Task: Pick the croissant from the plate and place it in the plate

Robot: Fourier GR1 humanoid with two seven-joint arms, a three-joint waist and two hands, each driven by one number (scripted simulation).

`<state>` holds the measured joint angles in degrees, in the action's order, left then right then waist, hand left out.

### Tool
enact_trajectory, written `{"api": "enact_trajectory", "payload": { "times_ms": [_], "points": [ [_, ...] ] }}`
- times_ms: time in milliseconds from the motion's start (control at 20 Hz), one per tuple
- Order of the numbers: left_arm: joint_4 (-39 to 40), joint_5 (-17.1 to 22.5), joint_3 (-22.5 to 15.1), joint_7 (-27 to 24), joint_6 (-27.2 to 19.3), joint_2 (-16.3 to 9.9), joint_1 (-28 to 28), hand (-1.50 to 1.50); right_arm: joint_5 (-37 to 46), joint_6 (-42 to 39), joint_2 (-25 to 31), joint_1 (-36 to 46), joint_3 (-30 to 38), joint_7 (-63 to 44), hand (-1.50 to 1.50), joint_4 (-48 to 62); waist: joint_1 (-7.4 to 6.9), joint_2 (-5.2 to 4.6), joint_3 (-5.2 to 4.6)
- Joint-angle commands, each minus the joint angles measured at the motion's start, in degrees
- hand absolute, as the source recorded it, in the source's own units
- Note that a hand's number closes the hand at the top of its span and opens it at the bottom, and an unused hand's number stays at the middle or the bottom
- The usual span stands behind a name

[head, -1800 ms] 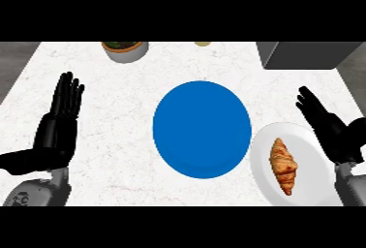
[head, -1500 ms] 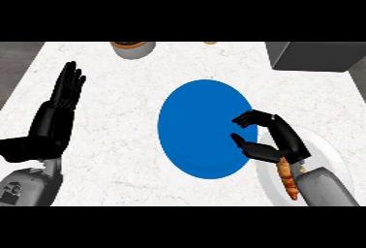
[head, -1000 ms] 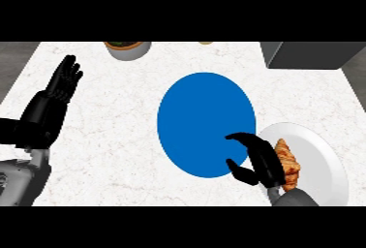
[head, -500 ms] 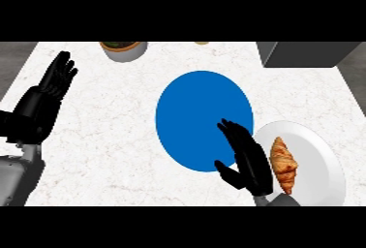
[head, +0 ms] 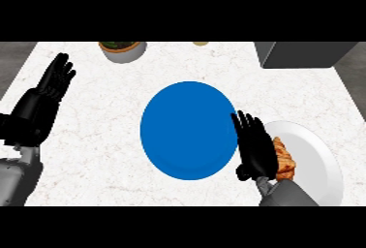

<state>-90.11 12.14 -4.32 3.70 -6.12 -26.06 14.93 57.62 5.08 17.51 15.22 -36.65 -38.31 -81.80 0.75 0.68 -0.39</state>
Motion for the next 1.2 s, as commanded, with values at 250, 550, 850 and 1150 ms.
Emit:
{"api": "enact_trajectory", "payload": {
  "times_ms": [250,550,850,1150],
  "points": [
    [-1.55,-0.03,-0.18,0.43,0.55,1.06,-0.98,0.00,-2.91,-33.11,-5.24,2.40,0.31,-23.77,-1.50,-5.49,-0.49,-0.37,0.29],
    [0.38,-1.23,0.71,-0.17,1.55,1.71,-0.04,0.00,-0.84,-37.35,-6.78,3.28,3.05,-25.95,-1.50,-5.32,-0.59,-0.65,0.35],
    [-3.92,-0.81,1.50,0.05,2.82,1.29,-3.90,0.00,3.96,-37.70,-4.16,-0.03,4.79,-26.47,-1.50,-4.30,-0.93,-0.47,0.35],
    [-1.59,-0.96,3.48,3.65,3.44,1.15,1.30,0.00,6.24,-36.85,-3.10,-1.88,8.76,-22.81,-1.50,-1.81,-0.64,-0.65,0.38]
  ]
}}
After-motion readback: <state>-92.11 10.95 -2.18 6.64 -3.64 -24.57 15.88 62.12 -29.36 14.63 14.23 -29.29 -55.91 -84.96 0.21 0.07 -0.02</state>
